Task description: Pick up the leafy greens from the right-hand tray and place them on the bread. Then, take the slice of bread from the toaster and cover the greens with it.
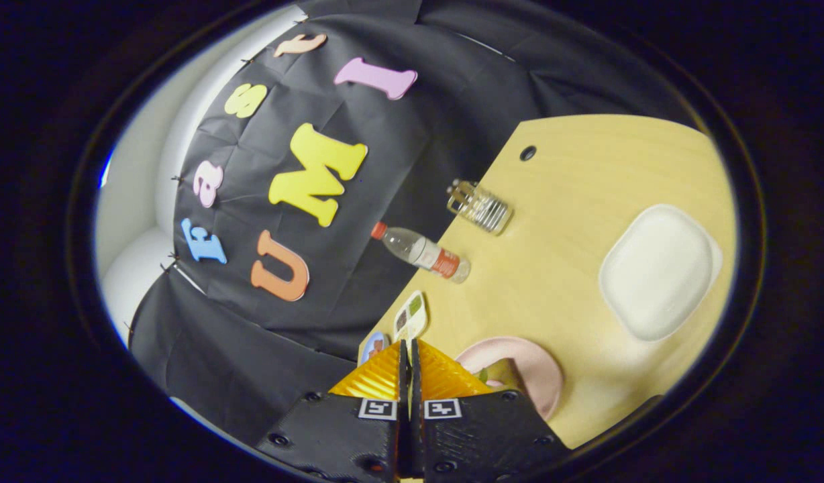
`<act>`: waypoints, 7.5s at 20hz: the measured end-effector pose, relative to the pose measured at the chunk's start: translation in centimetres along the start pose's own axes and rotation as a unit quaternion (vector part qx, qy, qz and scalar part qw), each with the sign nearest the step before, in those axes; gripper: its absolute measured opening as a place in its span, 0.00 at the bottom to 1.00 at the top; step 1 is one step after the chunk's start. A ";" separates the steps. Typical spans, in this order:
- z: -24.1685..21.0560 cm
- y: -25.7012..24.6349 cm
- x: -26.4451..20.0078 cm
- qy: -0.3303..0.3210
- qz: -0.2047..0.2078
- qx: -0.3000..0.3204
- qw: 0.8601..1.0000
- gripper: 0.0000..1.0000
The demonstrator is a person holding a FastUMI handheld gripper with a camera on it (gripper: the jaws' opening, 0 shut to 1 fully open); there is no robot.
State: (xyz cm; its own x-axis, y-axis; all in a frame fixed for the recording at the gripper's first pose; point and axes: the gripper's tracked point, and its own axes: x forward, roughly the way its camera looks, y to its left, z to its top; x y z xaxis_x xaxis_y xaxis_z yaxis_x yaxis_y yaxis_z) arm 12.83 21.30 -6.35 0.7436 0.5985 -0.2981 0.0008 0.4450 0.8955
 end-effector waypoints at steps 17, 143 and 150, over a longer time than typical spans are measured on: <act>-3.7 -9.0 4.4 0.007 -0.095 -0.065 0.993 0.00; -9.0 13.9 -11.8 -0.317 -0.063 -0.494 0.807 0.95; -12.1 13.4 -10.5 -0.308 -0.040 -0.500 0.808 0.95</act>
State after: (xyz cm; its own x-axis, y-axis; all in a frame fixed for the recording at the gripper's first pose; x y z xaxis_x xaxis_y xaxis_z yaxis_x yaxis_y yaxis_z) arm -3.00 29.01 4.75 0.9600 0.2329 0.1554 -0.2464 0.9663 0.0739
